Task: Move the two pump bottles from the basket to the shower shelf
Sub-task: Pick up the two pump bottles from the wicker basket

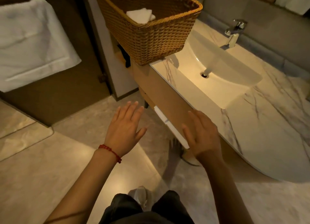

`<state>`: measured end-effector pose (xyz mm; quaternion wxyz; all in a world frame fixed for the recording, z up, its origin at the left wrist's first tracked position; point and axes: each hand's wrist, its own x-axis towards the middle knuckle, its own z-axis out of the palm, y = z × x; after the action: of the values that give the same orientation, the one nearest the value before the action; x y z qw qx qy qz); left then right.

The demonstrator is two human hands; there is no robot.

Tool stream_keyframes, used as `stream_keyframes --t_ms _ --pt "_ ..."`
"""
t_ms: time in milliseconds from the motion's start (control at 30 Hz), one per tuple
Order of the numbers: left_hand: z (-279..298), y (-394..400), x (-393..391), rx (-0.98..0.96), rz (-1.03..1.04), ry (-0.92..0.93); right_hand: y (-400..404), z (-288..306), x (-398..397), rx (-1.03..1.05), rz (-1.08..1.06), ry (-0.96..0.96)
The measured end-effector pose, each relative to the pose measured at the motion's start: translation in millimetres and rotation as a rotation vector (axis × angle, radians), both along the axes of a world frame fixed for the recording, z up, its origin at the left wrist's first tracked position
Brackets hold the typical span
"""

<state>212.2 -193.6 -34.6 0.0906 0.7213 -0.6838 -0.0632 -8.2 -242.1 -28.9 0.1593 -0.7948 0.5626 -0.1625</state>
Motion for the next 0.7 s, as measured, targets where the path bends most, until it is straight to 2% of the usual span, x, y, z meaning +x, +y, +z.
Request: stream_keyframes --t_ms 467,700 --pt "28.6 -144.4 51.3 -0.082 0.225 0.101 -193.6 26.6 62.1 -0.050 0.087 -0.040" --pt "57.8 -204.0 87.5 -0.142 0.304 0.106 -272.9 54.3 95.2 -0.168 0.134 -0.130"
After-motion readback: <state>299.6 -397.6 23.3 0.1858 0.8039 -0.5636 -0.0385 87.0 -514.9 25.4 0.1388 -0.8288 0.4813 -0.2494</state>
